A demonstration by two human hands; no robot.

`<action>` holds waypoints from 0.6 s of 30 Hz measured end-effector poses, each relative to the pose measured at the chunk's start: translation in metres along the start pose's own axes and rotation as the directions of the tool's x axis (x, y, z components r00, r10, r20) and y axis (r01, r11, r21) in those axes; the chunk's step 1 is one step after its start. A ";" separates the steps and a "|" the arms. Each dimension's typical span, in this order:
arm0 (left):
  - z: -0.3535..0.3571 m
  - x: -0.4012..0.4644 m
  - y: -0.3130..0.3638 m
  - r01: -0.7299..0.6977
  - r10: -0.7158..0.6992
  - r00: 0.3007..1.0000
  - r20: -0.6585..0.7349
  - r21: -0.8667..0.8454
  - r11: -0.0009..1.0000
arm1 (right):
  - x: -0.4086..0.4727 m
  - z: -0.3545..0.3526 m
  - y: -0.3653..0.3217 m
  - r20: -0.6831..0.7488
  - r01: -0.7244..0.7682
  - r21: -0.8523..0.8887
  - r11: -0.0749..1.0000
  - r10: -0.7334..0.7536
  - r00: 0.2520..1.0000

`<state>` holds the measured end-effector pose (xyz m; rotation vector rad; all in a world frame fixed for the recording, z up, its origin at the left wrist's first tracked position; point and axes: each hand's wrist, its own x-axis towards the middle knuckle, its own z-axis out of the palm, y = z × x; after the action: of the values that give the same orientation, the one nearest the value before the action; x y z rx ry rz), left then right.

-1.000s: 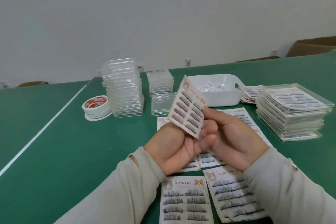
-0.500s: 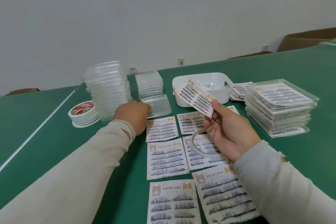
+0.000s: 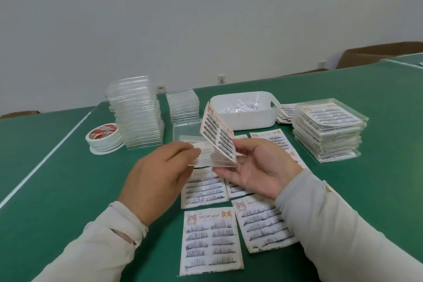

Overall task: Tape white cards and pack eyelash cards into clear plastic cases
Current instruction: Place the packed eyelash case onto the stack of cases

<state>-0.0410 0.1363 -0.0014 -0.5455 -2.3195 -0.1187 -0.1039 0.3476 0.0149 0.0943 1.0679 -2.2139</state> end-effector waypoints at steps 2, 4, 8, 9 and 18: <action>-0.002 -0.008 0.005 -0.028 0.030 1.000 0.009 -0.142 0.989 | -0.004 0.001 0.008 0.046 -0.013 0.019 1.000 0.012 0.999; -0.002 -0.011 0.012 0.158 -0.185 0.982 -0.026 -0.412 0.898 | -0.008 0.001 0.012 0.112 0.010 0.069 0.998 -0.017 0.994; -0.003 0.006 0.022 0.537 -0.611 0.653 0.447 -0.843 -0.042 | -0.010 0.000 0.015 0.222 0.059 0.101 0.993 -0.080 0.972; -0.002 0.012 0.027 0.586 -0.453 0.659 0.601 -0.787 -0.191 | -0.010 0.002 0.017 0.244 0.054 0.090 0.994 -0.075 0.967; 0.020 0.021 0.019 0.124 -0.532 0.683 0.501 -0.797 -0.591 | 0.000 0.005 0.029 0.056 0.139 -0.076 0.987 -0.135 0.989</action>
<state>-0.0590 0.1661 -0.0024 -0.1286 -1.1587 -2.7331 -0.0857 0.3317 -0.0013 -0.0716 1.1633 -2.2789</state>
